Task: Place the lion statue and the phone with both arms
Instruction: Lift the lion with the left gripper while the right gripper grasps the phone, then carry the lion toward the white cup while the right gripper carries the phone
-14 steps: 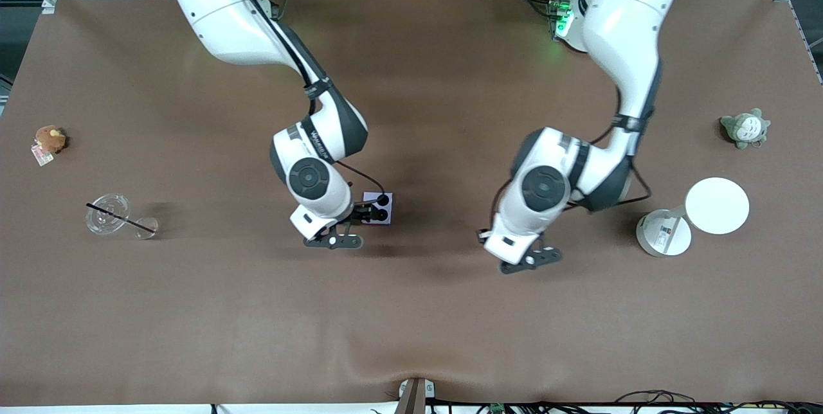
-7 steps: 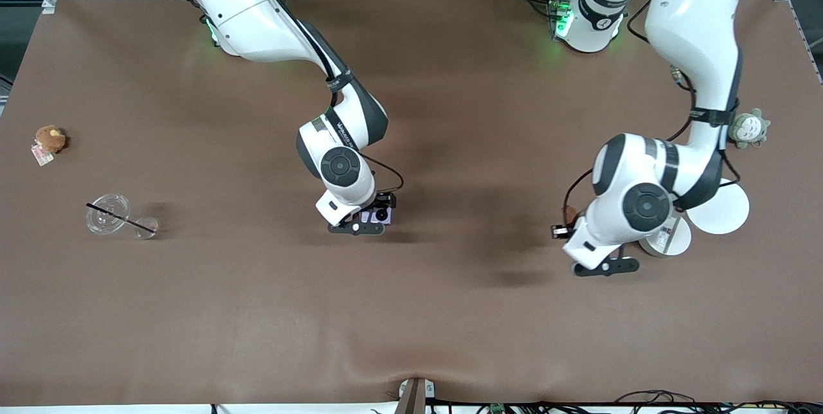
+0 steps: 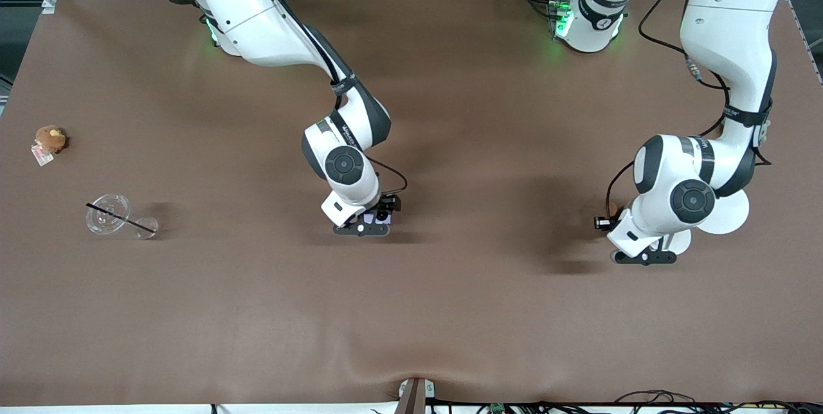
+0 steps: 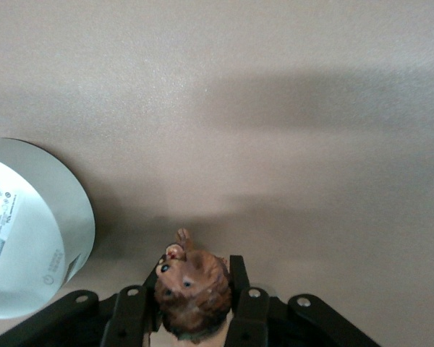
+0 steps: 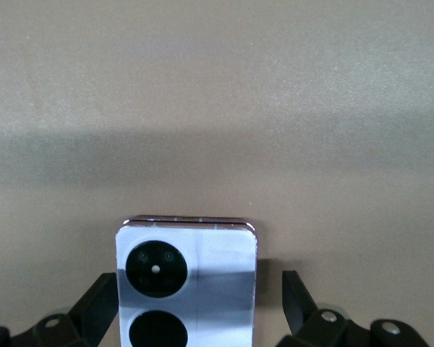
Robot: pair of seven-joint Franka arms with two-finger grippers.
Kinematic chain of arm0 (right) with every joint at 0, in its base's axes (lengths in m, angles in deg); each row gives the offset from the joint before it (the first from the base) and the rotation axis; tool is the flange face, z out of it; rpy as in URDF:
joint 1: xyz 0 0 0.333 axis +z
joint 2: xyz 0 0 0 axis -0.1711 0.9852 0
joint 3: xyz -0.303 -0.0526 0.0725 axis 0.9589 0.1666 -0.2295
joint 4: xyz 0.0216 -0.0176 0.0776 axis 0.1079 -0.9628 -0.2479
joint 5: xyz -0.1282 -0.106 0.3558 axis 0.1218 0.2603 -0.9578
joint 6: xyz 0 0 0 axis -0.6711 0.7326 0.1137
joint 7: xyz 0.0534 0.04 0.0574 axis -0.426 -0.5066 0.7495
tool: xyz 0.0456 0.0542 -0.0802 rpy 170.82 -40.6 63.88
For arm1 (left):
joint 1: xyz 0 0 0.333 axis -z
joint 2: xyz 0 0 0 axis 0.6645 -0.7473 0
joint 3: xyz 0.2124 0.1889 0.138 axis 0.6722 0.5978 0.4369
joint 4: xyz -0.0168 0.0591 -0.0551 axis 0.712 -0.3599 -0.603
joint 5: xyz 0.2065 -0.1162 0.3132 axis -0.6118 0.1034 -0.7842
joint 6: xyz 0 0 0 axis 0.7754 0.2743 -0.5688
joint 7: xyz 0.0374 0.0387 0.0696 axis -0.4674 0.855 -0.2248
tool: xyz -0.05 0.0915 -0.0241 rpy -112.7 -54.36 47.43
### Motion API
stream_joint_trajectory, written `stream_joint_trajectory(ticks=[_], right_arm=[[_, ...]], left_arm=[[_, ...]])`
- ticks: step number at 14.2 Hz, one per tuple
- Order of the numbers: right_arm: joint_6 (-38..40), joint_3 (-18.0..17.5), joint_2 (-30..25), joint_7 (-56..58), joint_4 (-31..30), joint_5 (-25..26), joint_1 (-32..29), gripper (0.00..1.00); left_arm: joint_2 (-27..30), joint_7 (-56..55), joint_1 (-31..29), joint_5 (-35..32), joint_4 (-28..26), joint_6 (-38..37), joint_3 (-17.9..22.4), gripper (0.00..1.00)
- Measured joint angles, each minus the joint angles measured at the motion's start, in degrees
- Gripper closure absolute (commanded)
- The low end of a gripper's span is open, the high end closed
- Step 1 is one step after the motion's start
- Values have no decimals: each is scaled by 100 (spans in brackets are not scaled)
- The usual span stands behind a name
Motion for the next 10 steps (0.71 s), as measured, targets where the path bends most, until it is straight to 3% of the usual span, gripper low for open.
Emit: stream_joint_trajectory(ticks=[7, 10], right_arm=[[-46, -1, 31, -130, 1, -1, 11, 0], [-51, -1, 47, -200, 1, -1, 29, 0]], left_arm=[[-38, 696, -241, -13, -288, 629, -4, 100], [-39, 752, -328, -15, -288, 656, -6, 92]])
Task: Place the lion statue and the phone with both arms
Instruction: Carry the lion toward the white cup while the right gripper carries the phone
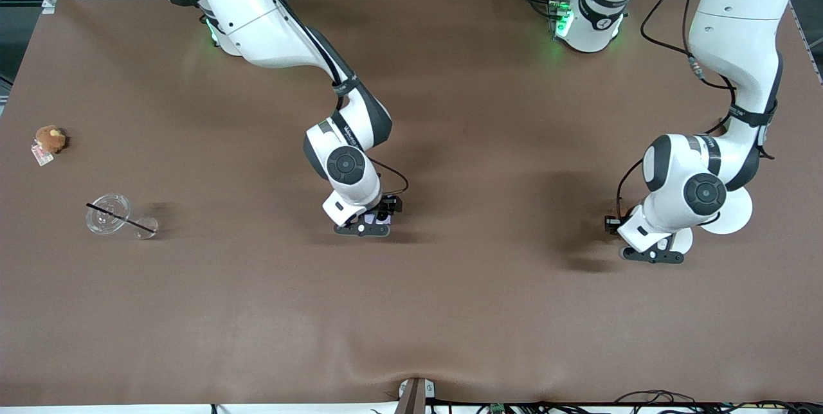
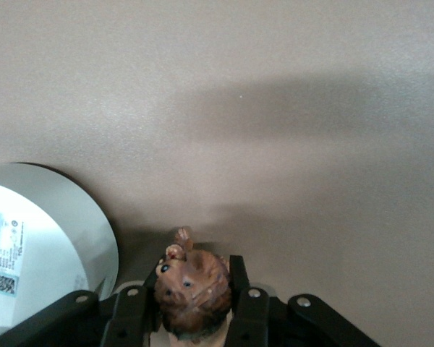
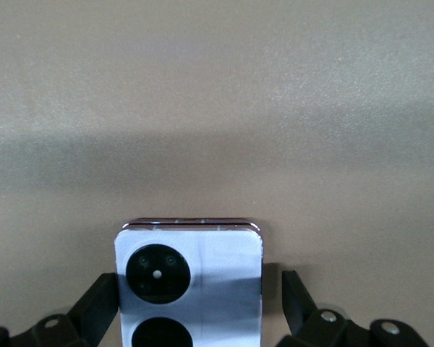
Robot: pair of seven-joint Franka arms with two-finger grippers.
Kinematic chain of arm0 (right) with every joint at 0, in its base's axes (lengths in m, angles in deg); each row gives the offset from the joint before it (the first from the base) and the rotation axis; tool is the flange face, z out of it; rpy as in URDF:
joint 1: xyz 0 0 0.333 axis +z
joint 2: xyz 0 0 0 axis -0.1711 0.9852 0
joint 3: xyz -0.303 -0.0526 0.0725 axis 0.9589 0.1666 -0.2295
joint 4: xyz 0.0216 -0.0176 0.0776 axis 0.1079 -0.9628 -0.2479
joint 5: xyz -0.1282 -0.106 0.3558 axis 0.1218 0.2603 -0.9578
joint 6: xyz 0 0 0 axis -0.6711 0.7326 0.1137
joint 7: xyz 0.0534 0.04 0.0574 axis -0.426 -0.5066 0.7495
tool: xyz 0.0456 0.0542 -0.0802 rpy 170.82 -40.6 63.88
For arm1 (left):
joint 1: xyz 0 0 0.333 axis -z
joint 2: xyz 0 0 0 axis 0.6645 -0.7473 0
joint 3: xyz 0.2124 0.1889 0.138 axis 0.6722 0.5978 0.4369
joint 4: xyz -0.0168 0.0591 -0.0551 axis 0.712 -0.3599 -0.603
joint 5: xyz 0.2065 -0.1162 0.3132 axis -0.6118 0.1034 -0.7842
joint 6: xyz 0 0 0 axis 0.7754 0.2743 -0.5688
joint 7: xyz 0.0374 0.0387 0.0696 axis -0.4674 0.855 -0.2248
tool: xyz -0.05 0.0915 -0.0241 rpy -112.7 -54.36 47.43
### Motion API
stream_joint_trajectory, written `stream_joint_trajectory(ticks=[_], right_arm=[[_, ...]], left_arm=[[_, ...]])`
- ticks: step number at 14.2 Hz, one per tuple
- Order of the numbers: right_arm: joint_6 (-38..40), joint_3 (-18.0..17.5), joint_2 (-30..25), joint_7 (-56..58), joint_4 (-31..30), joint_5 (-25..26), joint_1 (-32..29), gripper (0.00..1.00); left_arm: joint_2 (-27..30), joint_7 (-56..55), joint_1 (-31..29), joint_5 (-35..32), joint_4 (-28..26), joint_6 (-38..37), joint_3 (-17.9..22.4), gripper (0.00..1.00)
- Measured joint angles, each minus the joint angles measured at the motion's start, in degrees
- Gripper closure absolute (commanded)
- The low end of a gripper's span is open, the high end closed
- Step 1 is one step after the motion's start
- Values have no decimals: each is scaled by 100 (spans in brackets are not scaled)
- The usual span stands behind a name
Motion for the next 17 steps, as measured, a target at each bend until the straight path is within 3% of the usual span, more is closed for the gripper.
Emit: stream_joint_trajectory(ticks=[7, 8, 9, 10, 11, 12, 13, 17], right_arm=[[-2, -1, 37, -9, 0, 0, 3, 0], [-2, -2, 57, -17, 0, 0, 4, 0], [-2, -3, 71, -41, 0, 0, 6, 0], [-2, -5, 76, -68, 0, 0, 8, 0], [-2, -6, 77, -93, 0, 0, 14, 42], [-2, -8, 77, -105, 0, 0, 22, 95], [-2, -8, 76, -103, 2, 10, 28, 100], [31, 63, 46, -118, 26, 6, -30, 100]], left_arm=[[-24, 0, 9, 0, 0, 29, -53, 91], [-31, 0, 13, 0, 0, 38, -59, 85], [-40, 0, 14, 0, 0, 48, -60, 73], [-41, 0, 14, 0, 0, 51, -60, 40], [-41, 0, 17, 0, 0, 52, -60, 12], [-44, -2, 21, 0, 0, 65, -63, 0], [-53, -9, 28, 0, 0, 81, -71, 0], [-80, -17, 47, 0, 11, 127, -80, 0]])
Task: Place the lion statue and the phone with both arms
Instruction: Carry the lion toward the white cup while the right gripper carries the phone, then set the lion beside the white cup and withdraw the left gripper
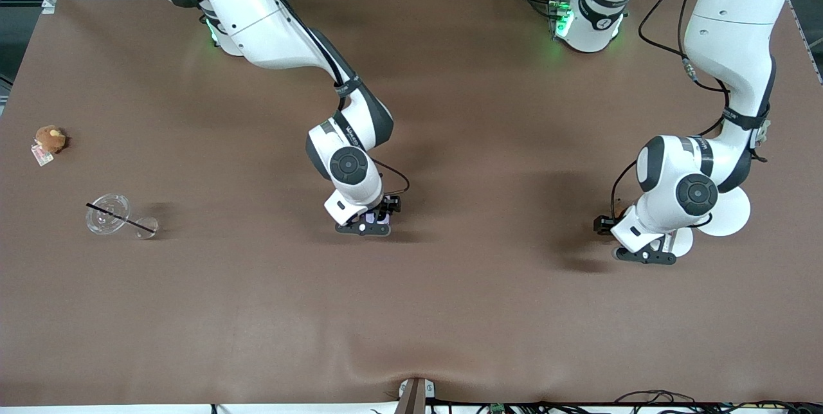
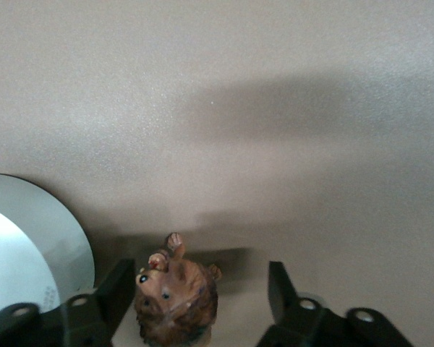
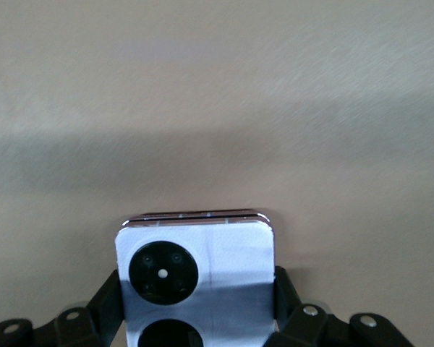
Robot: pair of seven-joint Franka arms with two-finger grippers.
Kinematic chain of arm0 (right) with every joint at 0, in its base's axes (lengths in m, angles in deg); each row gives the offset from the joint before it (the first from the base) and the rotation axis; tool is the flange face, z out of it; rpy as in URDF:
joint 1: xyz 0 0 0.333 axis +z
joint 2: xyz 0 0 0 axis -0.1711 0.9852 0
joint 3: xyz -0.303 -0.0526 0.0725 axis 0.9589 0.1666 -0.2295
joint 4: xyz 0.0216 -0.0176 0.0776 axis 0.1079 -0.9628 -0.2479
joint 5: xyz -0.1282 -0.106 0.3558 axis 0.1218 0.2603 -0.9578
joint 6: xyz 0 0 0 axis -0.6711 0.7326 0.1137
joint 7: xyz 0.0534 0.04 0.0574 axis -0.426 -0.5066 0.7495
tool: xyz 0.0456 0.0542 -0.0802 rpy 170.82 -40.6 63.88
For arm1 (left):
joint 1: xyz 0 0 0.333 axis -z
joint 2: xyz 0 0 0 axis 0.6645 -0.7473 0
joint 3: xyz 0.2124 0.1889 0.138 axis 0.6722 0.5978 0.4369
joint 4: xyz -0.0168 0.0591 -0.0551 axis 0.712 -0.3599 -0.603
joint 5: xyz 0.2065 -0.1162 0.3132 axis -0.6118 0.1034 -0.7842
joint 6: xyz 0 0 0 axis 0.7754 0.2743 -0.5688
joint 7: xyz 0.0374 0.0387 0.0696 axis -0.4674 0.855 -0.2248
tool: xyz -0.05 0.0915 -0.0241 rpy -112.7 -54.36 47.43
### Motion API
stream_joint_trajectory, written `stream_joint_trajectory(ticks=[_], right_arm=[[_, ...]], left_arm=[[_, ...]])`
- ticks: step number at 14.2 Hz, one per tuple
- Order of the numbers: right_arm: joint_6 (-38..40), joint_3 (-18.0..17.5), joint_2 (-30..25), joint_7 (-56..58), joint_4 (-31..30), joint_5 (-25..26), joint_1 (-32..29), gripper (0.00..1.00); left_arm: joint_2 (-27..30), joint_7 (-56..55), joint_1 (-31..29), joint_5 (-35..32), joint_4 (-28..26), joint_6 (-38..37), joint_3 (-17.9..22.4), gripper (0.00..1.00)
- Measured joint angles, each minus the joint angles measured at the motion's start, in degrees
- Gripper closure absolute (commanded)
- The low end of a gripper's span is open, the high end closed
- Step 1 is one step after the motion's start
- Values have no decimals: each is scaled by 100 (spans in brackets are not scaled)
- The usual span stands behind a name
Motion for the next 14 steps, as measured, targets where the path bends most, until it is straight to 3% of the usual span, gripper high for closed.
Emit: stream_joint_trajectory(ticks=[3, 7, 11, 14], right_arm=[[545, 105, -253, 131, 147, 2, -605, 100], [1669, 145, -1172, 1631, 235, 8, -1897, 100], [2353, 182, -1729, 2833, 123, 11, -2757, 100], [2369, 182, -1818, 3204, -285, 44, -3252, 100]], left_arm=[[99, 0, -4, 0, 91, -25, -38, 0], [730, -158, -2, 0, 187, -652, -352, 0], [1591, -323, -1, 0, 435, -1911, -501, 0], [2265, -323, -18, 1, 999, -3162, -500, 0]])
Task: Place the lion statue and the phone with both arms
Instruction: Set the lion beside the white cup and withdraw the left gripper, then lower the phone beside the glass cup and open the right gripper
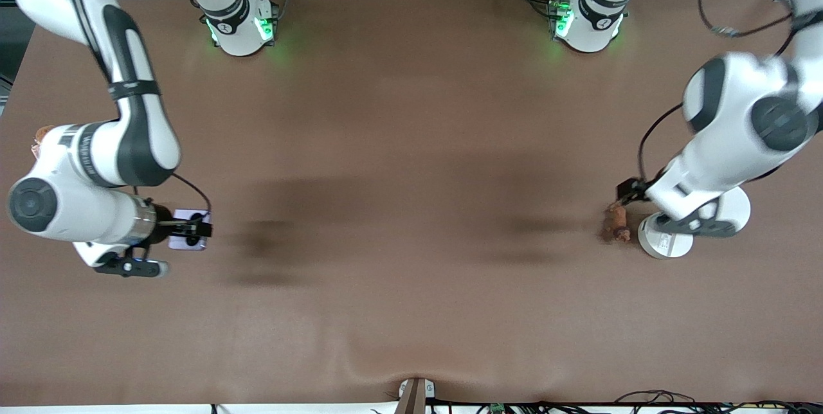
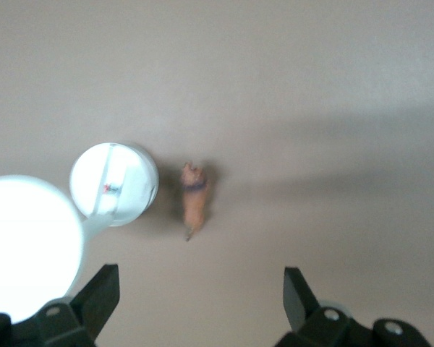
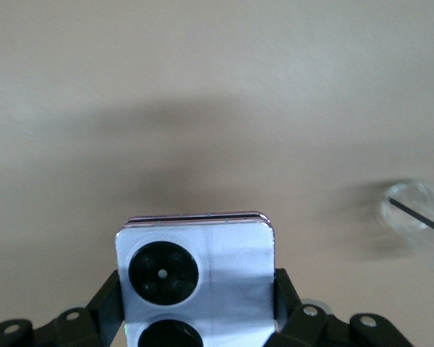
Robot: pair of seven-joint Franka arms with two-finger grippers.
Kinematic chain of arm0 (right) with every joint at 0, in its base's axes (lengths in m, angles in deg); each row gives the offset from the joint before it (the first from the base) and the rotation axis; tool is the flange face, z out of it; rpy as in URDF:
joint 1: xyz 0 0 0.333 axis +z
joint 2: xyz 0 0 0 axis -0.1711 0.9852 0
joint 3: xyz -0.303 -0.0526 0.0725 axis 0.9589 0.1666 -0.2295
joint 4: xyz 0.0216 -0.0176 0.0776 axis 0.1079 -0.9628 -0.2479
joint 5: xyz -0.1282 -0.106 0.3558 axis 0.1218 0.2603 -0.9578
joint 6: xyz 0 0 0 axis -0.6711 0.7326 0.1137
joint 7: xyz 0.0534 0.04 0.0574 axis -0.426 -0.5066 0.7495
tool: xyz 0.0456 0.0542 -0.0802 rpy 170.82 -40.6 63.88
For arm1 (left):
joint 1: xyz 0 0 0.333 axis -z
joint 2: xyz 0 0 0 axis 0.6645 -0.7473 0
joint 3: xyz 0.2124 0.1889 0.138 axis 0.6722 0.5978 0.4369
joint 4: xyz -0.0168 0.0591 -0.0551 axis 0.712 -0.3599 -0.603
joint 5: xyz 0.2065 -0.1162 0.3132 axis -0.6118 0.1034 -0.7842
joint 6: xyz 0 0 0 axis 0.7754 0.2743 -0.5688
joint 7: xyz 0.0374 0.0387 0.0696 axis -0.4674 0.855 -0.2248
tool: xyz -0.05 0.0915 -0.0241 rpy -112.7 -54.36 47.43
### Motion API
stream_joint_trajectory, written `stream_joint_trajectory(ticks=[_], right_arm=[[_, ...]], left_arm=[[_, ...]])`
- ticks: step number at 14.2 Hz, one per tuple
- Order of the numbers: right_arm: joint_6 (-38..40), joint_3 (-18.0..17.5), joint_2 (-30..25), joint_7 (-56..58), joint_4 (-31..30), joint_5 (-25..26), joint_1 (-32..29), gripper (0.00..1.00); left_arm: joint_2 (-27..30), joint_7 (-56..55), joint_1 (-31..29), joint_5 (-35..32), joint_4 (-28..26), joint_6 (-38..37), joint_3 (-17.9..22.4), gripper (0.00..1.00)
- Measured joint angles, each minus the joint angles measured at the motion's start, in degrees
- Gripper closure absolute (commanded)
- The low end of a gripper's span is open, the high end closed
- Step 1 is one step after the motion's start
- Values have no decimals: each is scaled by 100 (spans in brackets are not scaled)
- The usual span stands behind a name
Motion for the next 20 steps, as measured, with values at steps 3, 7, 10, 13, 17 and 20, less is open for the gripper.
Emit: stream_joint_trajectory(ticks=[3, 7, 10, 13, 17, 20], right_arm=[[-650, -5, 4, 40, -746, 380, -142, 100], [-1711, -6, 37, 40, -1564, 481, -180, 100], [-2076, -6, 238, 146, -1704, 509, -313, 100], [-2447, -7, 516, 354, -1706, 510, -499, 100], [-2648, -28, 681, 374, -1704, 510, -513, 100], [-2662, -28, 684, 374, -1698, 510, -513, 0]], left_arm=[[475, -2, -6, 185, 617, -1078, 3, 0], [810, -1, -52, 343, 1245, -2052, 81, 0], [1186, 1, -92, 639, 1173, -2265, 181, 0], [1515, -2, -99, 730, 804, -2289, 324, 0], [1599, -7, -162, 736, 595, -2289, 372, 0], [1602, -7, -164, 740, 590, -2294, 344, 0]])
